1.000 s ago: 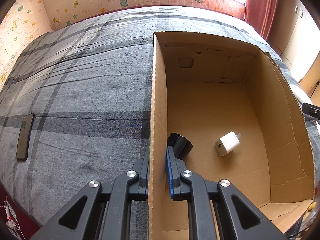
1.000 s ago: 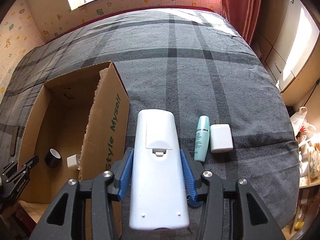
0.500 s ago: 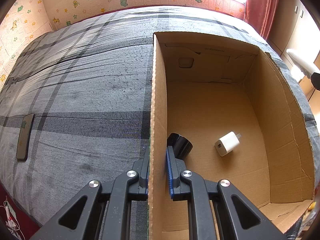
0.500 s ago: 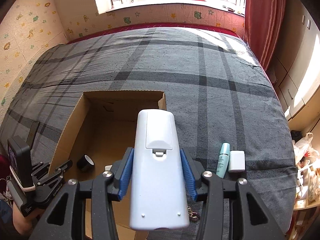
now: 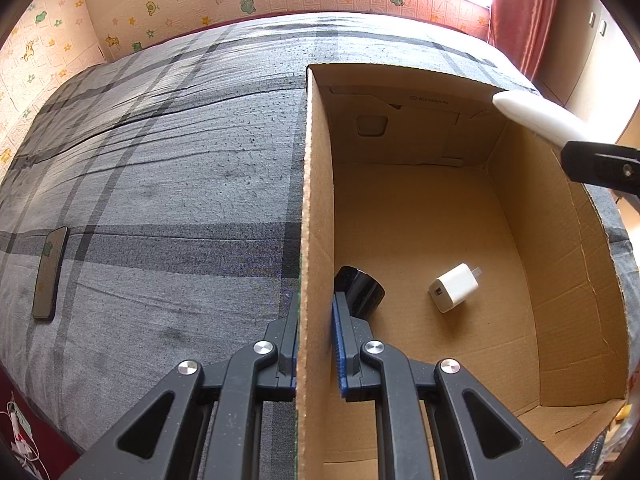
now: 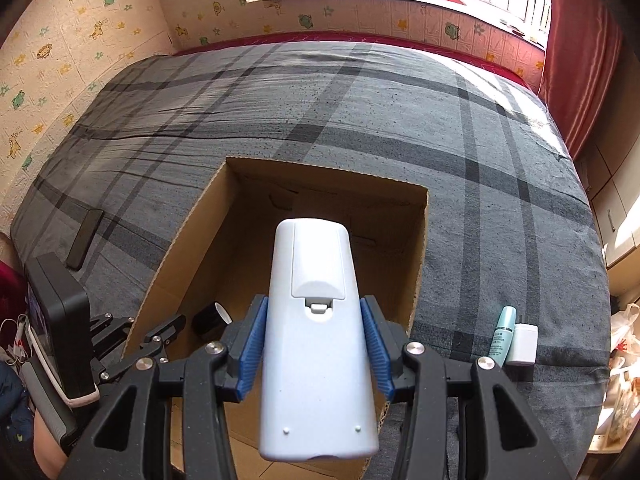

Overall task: Organize rigid objects
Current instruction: 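Lift the white remote and carry it over the box with the right gripper, then lower the remote into the box and open the right gripper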

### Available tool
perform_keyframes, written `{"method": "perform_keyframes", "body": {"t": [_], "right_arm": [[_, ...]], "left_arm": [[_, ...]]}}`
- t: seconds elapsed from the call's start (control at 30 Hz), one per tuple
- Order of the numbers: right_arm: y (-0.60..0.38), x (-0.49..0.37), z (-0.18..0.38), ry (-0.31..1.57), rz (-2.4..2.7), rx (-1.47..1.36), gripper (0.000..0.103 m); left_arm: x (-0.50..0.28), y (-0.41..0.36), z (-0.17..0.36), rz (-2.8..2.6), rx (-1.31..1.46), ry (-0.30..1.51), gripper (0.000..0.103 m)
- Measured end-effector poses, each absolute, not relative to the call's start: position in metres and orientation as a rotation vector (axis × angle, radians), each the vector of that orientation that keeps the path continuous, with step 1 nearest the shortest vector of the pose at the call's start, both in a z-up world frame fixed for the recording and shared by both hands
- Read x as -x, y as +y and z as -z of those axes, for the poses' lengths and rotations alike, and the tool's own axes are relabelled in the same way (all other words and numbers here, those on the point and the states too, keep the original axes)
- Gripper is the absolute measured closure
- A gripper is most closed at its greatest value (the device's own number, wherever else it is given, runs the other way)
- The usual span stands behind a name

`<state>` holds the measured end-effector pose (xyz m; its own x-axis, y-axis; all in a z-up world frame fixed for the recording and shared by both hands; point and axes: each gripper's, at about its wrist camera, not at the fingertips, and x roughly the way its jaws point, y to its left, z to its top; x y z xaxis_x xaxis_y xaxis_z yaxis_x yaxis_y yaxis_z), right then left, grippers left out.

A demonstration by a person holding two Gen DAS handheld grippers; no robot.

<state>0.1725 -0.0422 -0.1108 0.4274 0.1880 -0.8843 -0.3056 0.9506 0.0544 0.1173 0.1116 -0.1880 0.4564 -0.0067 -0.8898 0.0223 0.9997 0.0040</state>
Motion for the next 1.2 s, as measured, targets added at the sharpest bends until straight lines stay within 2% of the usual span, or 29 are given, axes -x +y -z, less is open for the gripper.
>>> {"method": "perform_keyframes", "body": {"t": [0.67,1.2], "right_arm": [[0.006,-0.224,0.201,1.276,-0.298,0.212,0.053],[0.004,-0.230,0.226,1.327,-0.300,0.204,0.053]], "left_arm": [[-0.118,0.115,0.188,0.024,-0.008,1.099,0.089],[-0.118,0.114,0.189,0.024,-0.009,1.100,0.089]]}}
